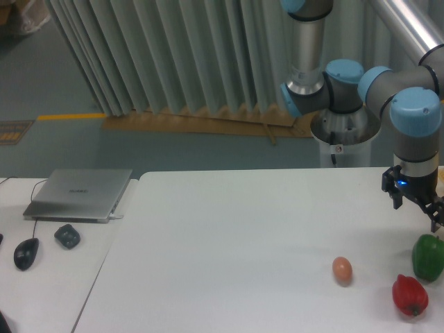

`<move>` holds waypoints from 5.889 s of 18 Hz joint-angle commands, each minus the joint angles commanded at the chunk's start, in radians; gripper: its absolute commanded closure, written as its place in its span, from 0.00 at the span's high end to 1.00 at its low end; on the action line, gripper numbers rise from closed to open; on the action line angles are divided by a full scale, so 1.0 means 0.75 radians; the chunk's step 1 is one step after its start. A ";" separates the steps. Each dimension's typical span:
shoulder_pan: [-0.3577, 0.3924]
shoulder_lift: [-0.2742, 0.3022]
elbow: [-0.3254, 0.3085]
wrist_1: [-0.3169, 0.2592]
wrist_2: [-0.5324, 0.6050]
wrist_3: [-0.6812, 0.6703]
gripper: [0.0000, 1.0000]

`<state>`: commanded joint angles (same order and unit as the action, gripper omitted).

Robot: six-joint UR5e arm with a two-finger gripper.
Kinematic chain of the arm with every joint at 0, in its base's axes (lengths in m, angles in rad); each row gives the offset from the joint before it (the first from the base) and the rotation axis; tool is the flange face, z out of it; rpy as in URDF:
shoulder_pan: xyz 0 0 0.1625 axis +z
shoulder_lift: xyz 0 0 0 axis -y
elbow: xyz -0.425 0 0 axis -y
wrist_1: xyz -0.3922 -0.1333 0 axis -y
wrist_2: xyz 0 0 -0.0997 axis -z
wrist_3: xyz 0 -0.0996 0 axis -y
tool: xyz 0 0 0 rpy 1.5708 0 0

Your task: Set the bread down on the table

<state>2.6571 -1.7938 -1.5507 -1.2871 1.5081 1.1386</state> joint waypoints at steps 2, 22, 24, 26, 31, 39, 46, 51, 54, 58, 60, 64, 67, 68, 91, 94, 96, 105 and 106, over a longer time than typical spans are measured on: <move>0.008 0.005 -0.014 0.031 -0.072 -0.072 1.00; 0.220 0.025 -0.066 -0.022 0.127 0.864 1.00; 0.243 0.023 -0.066 -0.035 0.126 0.960 1.00; 0.253 0.021 -0.066 -0.035 0.129 1.052 1.00; 0.249 0.011 -0.076 -0.020 0.247 1.108 1.00; 0.309 -0.054 0.018 0.096 0.100 0.771 1.00; 0.368 -0.214 0.051 0.274 0.073 0.619 1.00; 0.376 -0.271 0.080 0.295 0.075 0.525 1.00; 0.378 -0.288 0.098 0.295 0.075 0.511 1.00; 0.374 -0.326 0.137 0.309 0.077 0.511 1.00; 0.374 -0.337 0.157 0.317 0.077 0.511 1.00; 0.368 -0.367 0.182 0.319 0.079 0.507 1.00; 0.356 -0.382 0.164 0.319 0.079 0.448 1.00; 0.348 -0.382 0.161 0.321 0.079 0.421 1.00; 0.327 -0.447 0.176 0.346 0.151 0.400 0.34; 0.327 -0.433 0.178 0.342 0.153 0.398 0.34; 0.325 -0.404 0.176 0.330 0.153 0.394 0.34; 0.313 -0.278 0.178 0.111 0.120 0.384 0.34; 0.309 -0.245 0.178 0.050 0.092 0.372 0.34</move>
<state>2.8885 -1.9775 -1.4174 -1.2497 1.5771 1.4175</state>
